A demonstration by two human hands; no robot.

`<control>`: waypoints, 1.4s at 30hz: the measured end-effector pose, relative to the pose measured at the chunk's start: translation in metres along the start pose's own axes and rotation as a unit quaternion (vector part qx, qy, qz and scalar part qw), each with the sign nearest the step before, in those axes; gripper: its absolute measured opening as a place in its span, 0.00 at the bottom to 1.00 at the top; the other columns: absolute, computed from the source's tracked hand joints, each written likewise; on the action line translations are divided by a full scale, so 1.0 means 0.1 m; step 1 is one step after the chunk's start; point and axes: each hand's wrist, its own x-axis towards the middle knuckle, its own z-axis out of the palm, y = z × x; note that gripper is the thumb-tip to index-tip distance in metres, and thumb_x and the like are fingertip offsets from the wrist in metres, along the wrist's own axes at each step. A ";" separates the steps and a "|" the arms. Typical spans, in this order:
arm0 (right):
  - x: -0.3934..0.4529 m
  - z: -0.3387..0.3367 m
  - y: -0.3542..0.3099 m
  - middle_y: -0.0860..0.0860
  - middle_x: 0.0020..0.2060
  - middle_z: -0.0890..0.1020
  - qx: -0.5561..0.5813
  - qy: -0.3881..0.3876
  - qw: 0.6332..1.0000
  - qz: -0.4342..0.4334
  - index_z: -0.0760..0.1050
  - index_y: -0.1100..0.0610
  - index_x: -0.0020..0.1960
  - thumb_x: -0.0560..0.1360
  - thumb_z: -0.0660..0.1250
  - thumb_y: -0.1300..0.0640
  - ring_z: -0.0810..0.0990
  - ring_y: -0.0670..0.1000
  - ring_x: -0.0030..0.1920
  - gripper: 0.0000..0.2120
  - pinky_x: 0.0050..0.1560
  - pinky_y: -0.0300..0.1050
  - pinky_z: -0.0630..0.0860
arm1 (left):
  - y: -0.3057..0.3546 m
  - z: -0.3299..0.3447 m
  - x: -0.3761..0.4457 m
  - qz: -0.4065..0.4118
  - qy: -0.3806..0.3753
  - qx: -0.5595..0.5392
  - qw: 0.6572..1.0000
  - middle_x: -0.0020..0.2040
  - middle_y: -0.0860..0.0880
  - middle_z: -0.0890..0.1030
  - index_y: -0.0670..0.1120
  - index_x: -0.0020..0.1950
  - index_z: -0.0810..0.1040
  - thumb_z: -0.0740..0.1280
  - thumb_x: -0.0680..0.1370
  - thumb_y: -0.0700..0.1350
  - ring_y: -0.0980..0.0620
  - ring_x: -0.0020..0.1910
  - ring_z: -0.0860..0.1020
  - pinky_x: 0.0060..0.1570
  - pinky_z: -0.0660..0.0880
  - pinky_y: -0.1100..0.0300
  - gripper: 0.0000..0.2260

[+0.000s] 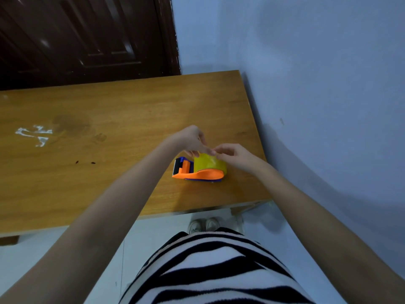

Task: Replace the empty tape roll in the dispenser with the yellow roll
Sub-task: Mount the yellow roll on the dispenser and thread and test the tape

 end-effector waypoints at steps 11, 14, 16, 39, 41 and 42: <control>0.04 0.08 0.01 0.44 0.39 0.78 -0.019 0.042 0.998 -0.032 0.77 0.58 0.49 0.75 0.69 0.62 0.76 0.40 0.41 0.04 0.44 0.29 0.73 | -0.23 0.32 -0.22 0.006 0.047 -0.120 0.992 0.38 0.48 0.80 0.43 0.47 0.74 0.67 0.76 0.57 0.53 0.34 0.80 0.34 0.78 0.60 0.17; 0.04 0.09 0.02 0.44 0.40 0.78 -0.025 0.044 0.998 -0.031 0.76 0.55 0.47 0.75 0.69 0.61 0.77 0.45 0.44 0.03 0.48 0.33 0.73 | -0.29 0.48 -0.22 0.009 0.074 -0.124 0.989 0.33 0.47 0.78 0.43 0.42 0.74 0.69 0.73 0.58 0.52 0.30 0.77 0.31 0.75 0.58 0.18; 0.03 0.09 0.02 0.44 0.41 0.78 -0.022 0.047 0.998 -0.024 0.76 0.56 0.47 0.74 0.69 0.63 0.76 0.46 0.47 0.04 0.49 0.34 0.73 | -0.29 0.56 -0.21 0.010 0.103 -0.109 0.989 0.30 0.47 0.76 0.45 0.37 0.73 0.70 0.72 0.59 0.50 0.29 0.76 0.33 0.74 0.54 0.19; -0.14 0.04 0.04 0.54 0.66 0.76 -0.258 -0.025 0.966 0.021 0.65 0.55 0.73 0.70 0.71 0.41 0.75 0.53 0.64 0.37 0.63 0.52 0.74 | -0.29 0.51 -0.29 0.049 0.192 0.001 0.980 0.45 0.47 0.79 0.43 0.46 0.79 0.67 0.77 0.51 0.51 0.43 0.75 0.41 0.70 0.58 0.11; -0.14 0.03 0.04 0.55 0.65 0.76 -0.260 -0.024 0.965 0.021 0.65 0.54 0.73 0.70 0.70 0.40 0.75 0.53 0.64 0.36 0.63 0.52 0.75 | -0.28 0.48 -0.30 0.053 0.185 0.002 0.981 0.41 0.48 0.77 0.44 0.43 0.76 0.66 0.78 0.50 0.51 0.42 0.75 0.40 0.69 0.58 0.10; -0.15 0.03 0.03 0.55 0.65 0.76 -0.263 -0.023 0.964 0.018 0.65 0.54 0.73 0.70 0.70 0.40 0.75 0.53 0.64 0.36 0.63 0.52 0.74 | -0.28 0.47 -0.30 0.056 0.176 0.000 0.983 0.39 0.49 0.76 0.44 0.43 0.75 0.66 0.78 0.50 0.50 0.41 0.75 0.40 0.69 0.57 0.10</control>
